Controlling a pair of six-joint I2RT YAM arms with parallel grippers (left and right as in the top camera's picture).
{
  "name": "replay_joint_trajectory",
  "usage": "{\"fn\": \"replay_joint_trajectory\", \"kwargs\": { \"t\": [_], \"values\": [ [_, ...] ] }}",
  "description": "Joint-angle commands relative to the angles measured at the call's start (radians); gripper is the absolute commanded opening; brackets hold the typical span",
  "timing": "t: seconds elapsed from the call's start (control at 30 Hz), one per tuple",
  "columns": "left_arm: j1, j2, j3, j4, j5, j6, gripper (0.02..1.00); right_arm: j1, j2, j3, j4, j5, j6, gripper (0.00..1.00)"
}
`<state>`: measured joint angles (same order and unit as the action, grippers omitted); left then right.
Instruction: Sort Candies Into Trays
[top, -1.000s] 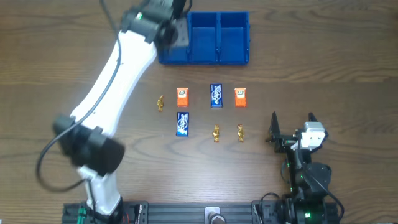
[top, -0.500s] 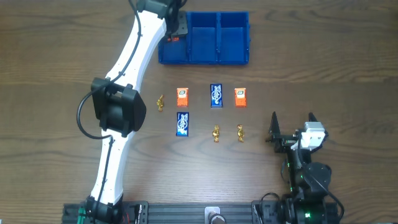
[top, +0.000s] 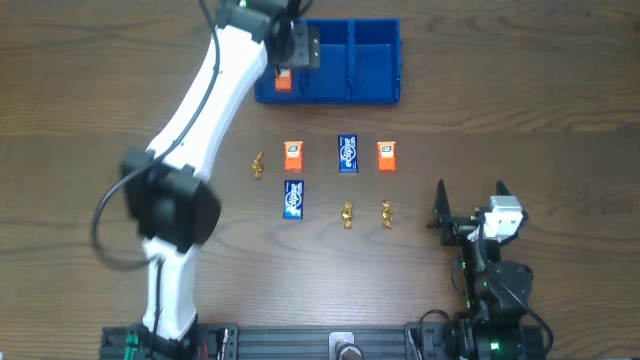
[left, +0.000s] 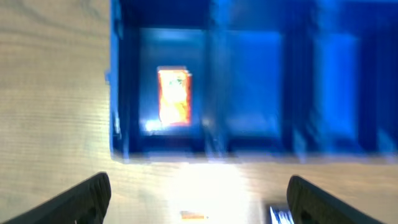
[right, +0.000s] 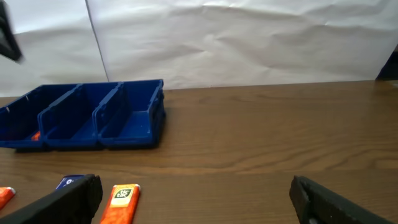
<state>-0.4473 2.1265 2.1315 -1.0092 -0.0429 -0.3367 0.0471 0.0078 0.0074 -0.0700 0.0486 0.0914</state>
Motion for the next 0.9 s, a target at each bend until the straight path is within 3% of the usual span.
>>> {"fn": "replay_joint_trajectory", "kwargs": {
  "t": [0.03,0.33,0.7,0.77,0.9],
  "values": [
    [-0.105,-0.193,-0.383,0.136,-0.027,-0.054,0.912,-0.004,-0.005,0.000,-0.008,0.009,-0.014,0.996],
    [-0.122,-0.152,-0.781,0.385,0.043,-0.163,0.890,-0.004,-0.005,0.000,-0.008,0.009,-0.014,0.998],
    [-0.121,-0.092,-0.801,0.418,0.052,-0.169,0.840,-0.004,-0.005,0.000,-0.008,0.009,-0.014,0.998],
    [-0.121,-0.089,-0.801,0.425,0.056,-0.170,0.798,-0.004,-0.005,0.000,-0.008,0.009,-0.014,0.998],
    [-0.120,-0.087,-0.801,0.432,0.055,-0.170,0.625,-0.004,-0.005,0.000,-0.008,0.009,-0.014,0.998]
  ]
}}
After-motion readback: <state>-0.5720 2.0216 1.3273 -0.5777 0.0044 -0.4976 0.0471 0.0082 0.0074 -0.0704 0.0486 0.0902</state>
